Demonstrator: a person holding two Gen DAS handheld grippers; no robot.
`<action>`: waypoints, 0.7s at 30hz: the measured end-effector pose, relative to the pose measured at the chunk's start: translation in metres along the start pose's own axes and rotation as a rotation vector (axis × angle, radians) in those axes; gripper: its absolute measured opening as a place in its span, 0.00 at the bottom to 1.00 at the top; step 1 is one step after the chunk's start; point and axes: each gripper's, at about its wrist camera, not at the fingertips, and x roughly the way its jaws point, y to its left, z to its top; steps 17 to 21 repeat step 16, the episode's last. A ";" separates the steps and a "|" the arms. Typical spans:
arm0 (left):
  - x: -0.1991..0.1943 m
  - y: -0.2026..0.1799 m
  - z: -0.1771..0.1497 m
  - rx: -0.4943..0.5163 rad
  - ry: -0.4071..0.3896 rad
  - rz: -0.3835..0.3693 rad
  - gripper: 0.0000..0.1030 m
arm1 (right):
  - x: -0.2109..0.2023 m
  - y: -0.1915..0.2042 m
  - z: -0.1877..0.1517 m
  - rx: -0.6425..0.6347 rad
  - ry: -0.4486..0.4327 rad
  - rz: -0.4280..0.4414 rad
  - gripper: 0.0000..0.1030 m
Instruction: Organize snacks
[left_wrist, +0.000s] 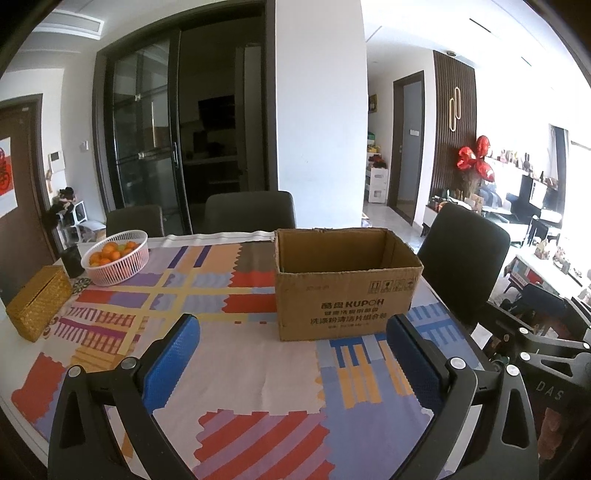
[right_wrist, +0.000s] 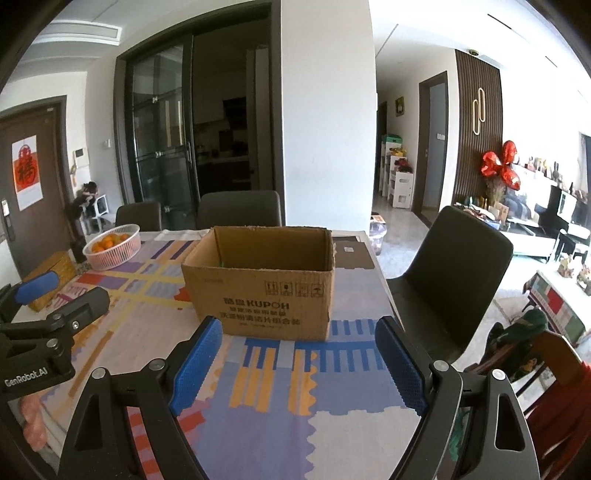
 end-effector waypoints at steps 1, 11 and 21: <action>-0.001 0.000 0.000 0.000 -0.001 0.000 1.00 | -0.001 0.000 0.000 0.001 -0.002 -0.001 0.83; -0.003 -0.002 -0.002 0.003 -0.004 0.014 0.99 | -0.006 0.000 0.000 0.001 -0.002 -0.001 0.83; -0.003 -0.001 -0.002 -0.003 0.001 0.018 0.99 | -0.008 0.000 0.000 0.000 -0.002 0.000 0.83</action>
